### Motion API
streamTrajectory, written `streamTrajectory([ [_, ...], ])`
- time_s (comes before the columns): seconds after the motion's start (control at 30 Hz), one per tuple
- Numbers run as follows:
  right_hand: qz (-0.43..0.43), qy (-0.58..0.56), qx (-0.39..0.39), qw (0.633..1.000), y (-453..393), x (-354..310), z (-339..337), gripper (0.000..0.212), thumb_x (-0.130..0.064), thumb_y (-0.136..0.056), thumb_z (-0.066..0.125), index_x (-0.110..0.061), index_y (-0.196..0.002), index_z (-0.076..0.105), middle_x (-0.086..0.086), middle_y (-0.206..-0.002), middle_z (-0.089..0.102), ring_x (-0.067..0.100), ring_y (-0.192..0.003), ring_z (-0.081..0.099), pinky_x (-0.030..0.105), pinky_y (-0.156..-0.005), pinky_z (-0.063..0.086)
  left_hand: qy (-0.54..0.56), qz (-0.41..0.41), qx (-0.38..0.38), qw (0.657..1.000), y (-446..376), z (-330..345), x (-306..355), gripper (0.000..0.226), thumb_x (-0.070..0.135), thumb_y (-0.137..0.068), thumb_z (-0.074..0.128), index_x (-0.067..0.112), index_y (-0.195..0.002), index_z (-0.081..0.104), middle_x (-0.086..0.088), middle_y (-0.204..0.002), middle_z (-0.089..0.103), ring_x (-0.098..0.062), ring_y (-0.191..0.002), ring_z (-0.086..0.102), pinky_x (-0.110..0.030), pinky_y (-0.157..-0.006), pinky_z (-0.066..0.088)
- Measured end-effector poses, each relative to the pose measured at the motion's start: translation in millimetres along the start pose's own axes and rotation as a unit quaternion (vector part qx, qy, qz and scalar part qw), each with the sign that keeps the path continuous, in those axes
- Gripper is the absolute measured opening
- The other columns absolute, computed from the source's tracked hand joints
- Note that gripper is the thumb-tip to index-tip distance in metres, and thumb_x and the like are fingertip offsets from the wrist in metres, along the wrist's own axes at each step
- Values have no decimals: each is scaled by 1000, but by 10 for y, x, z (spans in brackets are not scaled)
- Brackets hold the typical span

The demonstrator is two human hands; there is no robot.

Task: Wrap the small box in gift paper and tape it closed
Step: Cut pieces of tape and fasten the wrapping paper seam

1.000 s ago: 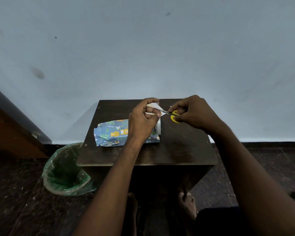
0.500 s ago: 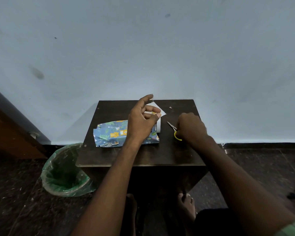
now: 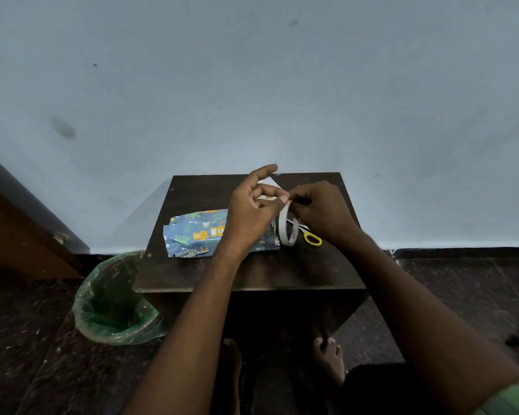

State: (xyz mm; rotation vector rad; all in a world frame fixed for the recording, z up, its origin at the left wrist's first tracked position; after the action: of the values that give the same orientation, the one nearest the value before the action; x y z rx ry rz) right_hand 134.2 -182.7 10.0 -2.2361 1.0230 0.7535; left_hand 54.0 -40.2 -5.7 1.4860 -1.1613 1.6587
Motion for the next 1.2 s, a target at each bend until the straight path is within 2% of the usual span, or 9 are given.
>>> streamTrajectory([
  [0.17, 4, -2, 48, 999, -6, -36, -45, 16, -17, -86, 78, -29, -92, 86, -15, -63, 69, -3, -57, 57, 20, -59, 37, 48, -47, 91, 994, 6, -1, 50, 54, -2, -91, 79, 11, -139, 60, -18, -99, 80, -10, -81, 76, -16, -68, 57],
  [0.27, -14, 16, 60, 998, 19, -90, -30, 16, -15, -86, 77, -27, -92, 86, -11, -72, 74, 2, -63, 60, 22, -62, 39, 67, -86, 116, 987, 15, -13, 81, 58, -3, -88, 81, 9, -140, 59, -18, -99, 80, -10, -74, 75, -18, -58, 56],
  [0.43, -56, 42, 81, 994, 38, -120, -16, 16, -12, -83, 78, -25, -90, 85, -9, -80, 76, 9, -71, 64, 27, -67, 49, 26, -116, 112, 987, 5, -64, 45, 58, 6, -87, 85, 19, -138, 61, -3, -88, 83, -17, -80, 80, -32, -70, 63],
  [0.57, -48, 56, 85, 994, 11, -138, -13, 23, -3, -78, 73, -15, -95, 85, 0, -94, 81, 19, -86, 72, 26, -76, 51, -40, -94, 104, 989, 7, -65, -28, 55, 5, -87, 80, 25, -135, 61, 2, -96, 83, -21, -91, 80, -40, -77, 65],
  [0.7, -36, 127, 103, 986, -53, -16, -9, 23, 5, -78, 65, -9, -80, 82, 8, -84, 79, 35, -86, 72, 40, -76, 58, -101, -71, 102, 987, 18, -187, 20, 40, -4, -86, 72, 19, -119, 76, 4, -102, 81, -10, -90, 78, -39, -87, 65],
  [0.83, -37, 176, 59, 982, -193, 105, 86, 24, 3, -83, 62, -7, -88, 82, 13, -93, 78, 38, -93, 71, 43, -81, 58, -174, -60, 89, 979, 85, -385, 94, 40, -7, -85, 64, 26, -98, 83, 11, -95, 81, -6, -84, 76, -32, -72, 64],
  [1.0, -30, 197, -27, 980, -261, 73, 274, 32, 2, -89, 63, -10, -113, 80, 11, -118, 75, 33, -114, 65, 39, -90, 50, -233, -38, 93, 967, 127, -641, 163, 43, -8, -86, 60, 28, -86, 84, 19, -89, 79, 2, -85, 74, -12, -75, 56],
  [1.13, -40, 88, 34, 995, -242, -191, 399, 26, -6, -88, 71, -19, -107, 82, -1, -112, 79, 18, -111, 68, 31, -93, 50, -274, -45, 94, 956, 176, -837, 175, 44, -6, -85, 57, 30, -81, 83, 14, -87, 81, -4, -67, 70, -18, -59, 53],
  [1.2, -58, -20, 47, 997, -233, -453, 476, 22, -9, -91, 69, -21, -103, 84, -9, -104, 80, 2, -102, 70, 18, -88, 50, -292, -51, 95, 950, 203, -937, 173, 41, -2, -85, 59, 30, -81, 84, 15, -87, 81, -10, -70, 71, -30, -64, 59],
])
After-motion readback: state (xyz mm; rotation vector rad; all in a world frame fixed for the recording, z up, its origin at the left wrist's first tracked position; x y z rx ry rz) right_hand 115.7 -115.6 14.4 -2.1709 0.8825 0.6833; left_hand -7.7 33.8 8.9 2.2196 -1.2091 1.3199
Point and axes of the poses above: each hand's wrist, its own y-axis away from the middle knuckle, its own z-axis out of the palm, x = y × z, the point moved 2 cm from there along -y, towards the middle knuckle
